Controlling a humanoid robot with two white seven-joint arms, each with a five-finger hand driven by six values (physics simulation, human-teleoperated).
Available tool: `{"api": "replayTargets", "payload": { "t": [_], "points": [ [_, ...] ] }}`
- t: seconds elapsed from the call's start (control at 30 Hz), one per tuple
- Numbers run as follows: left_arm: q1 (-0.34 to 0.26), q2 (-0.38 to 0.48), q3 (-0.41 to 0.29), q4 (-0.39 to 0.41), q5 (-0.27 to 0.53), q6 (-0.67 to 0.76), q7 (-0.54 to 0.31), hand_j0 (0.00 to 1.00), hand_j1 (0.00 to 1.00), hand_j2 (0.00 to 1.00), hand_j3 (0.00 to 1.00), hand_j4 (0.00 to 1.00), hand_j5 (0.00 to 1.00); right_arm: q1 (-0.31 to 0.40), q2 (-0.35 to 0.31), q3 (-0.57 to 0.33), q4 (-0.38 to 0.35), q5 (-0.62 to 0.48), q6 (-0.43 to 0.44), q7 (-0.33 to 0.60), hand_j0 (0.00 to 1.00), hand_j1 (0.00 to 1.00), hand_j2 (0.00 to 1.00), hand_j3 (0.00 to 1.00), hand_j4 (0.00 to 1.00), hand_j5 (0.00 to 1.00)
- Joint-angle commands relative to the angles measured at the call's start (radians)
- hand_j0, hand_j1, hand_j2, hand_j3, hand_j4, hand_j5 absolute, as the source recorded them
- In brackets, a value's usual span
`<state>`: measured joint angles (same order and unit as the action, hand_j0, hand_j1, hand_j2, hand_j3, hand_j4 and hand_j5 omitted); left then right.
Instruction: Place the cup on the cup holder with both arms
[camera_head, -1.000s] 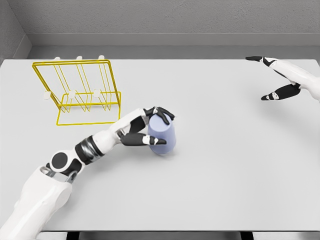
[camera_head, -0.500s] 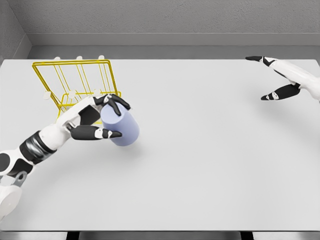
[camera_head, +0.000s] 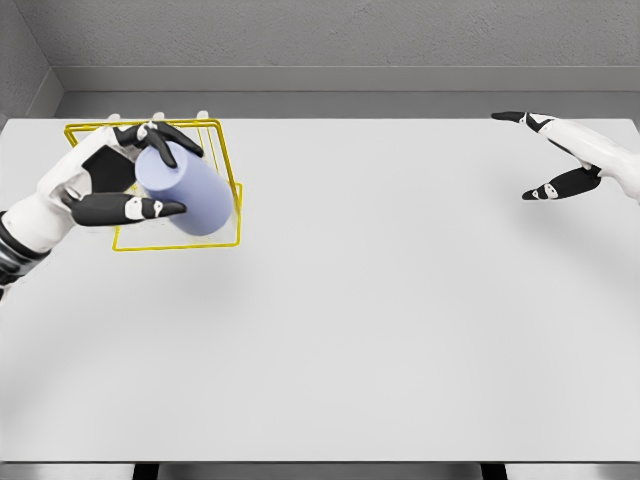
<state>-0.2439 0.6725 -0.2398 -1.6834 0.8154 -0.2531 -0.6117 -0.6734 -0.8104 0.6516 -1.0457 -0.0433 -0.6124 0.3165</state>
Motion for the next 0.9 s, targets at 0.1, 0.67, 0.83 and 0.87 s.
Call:
{"api": "replayTargets", "payload": {
  "t": [0.1,0.67,0.83,0.87],
  "points": [
    [-0.029,-0.008,0.016,0.044,0.005,0.021,0.001,0.38,0.38,0.38,0.38,0.38,0.38,0.0,-0.001,-0.003,-0.001,-0.007,0.002,0.0,1.0,1.0,1.0,1.0,1.0,1.0],
    [-0.155,-0.045,0.007,0.145,-0.008,0.092,0.001,0.36,0.36,0.36,0.36,0.36,0.36,0.002,-0.001,-0.003,-0.001,-0.007,0.002,0.0,1.0,1.0,1.0,1.0,1.0,1.0],
    [-0.167,-0.057,0.007,0.162,-0.01,0.098,0.001,0.36,0.36,0.36,0.36,0.36,0.36,0.002,-0.001,-0.003,-0.001,-0.007,0.002,0.0,1.0,1.0,1.0,1.0,1.0,1.0],
    [-0.167,-0.062,0.005,0.16,-0.01,0.098,0.001,0.36,0.36,0.36,0.36,0.36,0.36,0.002,-0.001,-0.003,-0.001,-0.007,0.002,0.0,1.0,1.0,1.0,1.0,1.0,1.0]
  ]
}}
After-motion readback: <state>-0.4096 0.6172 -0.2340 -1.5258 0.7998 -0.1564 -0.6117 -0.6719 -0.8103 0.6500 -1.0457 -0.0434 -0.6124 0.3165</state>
